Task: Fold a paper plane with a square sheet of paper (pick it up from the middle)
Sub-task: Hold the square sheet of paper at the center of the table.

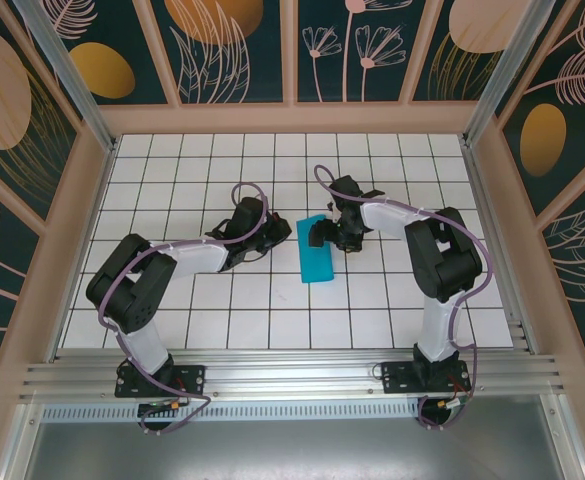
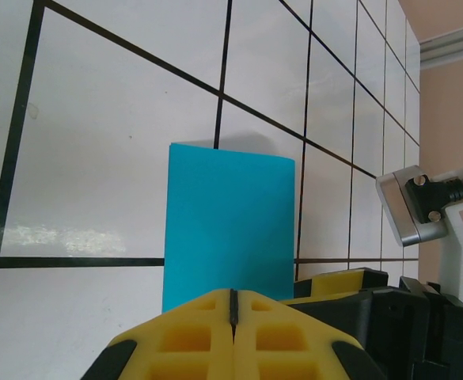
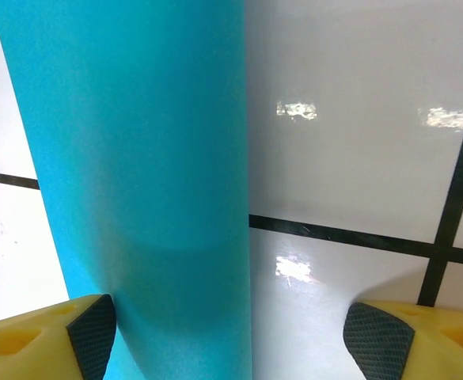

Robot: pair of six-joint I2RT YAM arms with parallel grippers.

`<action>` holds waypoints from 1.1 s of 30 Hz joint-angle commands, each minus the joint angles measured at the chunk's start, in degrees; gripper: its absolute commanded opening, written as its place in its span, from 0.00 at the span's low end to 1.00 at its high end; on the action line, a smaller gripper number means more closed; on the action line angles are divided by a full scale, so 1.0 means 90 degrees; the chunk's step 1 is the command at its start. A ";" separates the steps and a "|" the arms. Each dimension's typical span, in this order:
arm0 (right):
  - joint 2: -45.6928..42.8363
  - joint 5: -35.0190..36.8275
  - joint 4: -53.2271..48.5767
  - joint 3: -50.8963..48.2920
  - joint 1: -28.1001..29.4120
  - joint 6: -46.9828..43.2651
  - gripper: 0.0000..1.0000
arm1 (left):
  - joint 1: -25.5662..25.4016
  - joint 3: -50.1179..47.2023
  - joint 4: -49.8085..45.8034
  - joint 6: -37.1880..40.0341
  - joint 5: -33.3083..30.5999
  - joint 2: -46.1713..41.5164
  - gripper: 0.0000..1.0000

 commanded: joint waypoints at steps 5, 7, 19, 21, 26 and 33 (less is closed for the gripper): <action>0.0927 0.0581 0.0139 -0.0557 -0.0127 -0.0039 0.79 | -0.0006 0.0044 0.0120 -0.0033 0.0152 0.0086 0.07; 0.0936 0.0562 0.0174 -0.0568 -0.0127 -0.0005 0.79 | -0.0005 0.0057 0.0134 -0.0031 0.0171 0.0103 0.07; 0.0988 0.0319 0.0280 -0.0587 -0.0170 -0.0067 0.82 | -0.0005 0.0070 0.0135 -0.0020 0.0199 0.0119 0.07; 0.1009 0.0334 0.0241 -0.0560 -0.0149 -0.0133 0.83 | -0.0010 0.0096 0.0137 -0.0005 0.0232 0.0141 0.07; 0.1096 0.0461 0.0141 -0.0492 -0.0115 -0.0197 0.83 | -0.0010 0.0136 0.0149 0.0000 0.0279 0.0179 0.07; 0.1209 0.0640 0.0006 -0.0441 -0.0069 -0.0333 0.83 | -0.0005 0.0159 0.0142 0.0016 0.0371 0.0245 0.07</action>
